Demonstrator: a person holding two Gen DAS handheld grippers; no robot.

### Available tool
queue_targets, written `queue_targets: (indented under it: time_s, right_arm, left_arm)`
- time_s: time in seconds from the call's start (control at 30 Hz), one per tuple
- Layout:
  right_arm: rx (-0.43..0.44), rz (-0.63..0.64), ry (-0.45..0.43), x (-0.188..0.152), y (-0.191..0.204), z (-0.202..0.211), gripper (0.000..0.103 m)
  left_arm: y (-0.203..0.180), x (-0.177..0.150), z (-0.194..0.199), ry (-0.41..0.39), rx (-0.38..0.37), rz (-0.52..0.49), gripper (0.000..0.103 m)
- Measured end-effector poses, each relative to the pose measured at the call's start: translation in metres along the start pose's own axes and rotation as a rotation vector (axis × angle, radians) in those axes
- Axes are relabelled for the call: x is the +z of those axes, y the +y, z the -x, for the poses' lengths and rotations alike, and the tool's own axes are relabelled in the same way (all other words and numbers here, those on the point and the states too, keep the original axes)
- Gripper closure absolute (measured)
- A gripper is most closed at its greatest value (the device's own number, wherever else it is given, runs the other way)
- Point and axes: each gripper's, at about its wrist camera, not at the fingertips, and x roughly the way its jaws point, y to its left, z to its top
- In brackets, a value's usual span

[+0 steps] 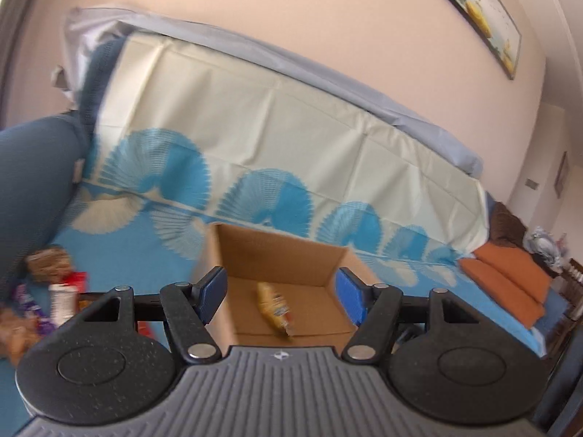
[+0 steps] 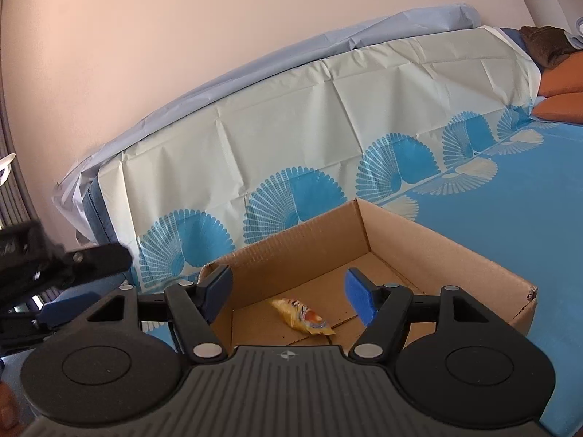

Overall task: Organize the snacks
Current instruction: 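Open both tools over the box to drop the peanut bar and yellow bar, then grasp the small red-wrapped candy with the right tool while the left tool returns to the snacks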

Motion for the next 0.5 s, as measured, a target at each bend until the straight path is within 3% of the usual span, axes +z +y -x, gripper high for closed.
queue_targets:
  time_s: [0.23,0.43,0.47,0.5]
  right_arm:
    - [0.015,0.063,0.017,-0.003,0.014,0.005,0.03]
    - [0.031,0.111,0.041,-0.009,0.028,0.011,0.029]
    - [0.039,0.126,0.046,-0.01,0.031,0.012,0.029]
    - [0.045,0.142,0.05,-0.011,0.035,0.013,0.029]
  left_arm:
    - [0.055,-0.025,0.04,0.035,0.11,-0.105,0.031]
    - [0.1,-0.044,0.05,0.122,0.135,-0.233,0.031]
    - [0.11,-0.05,0.049,0.147,0.142,-0.235,0.034]
    - [0.121,-0.058,0.049,0.171,0.155,-0.21,0.044]
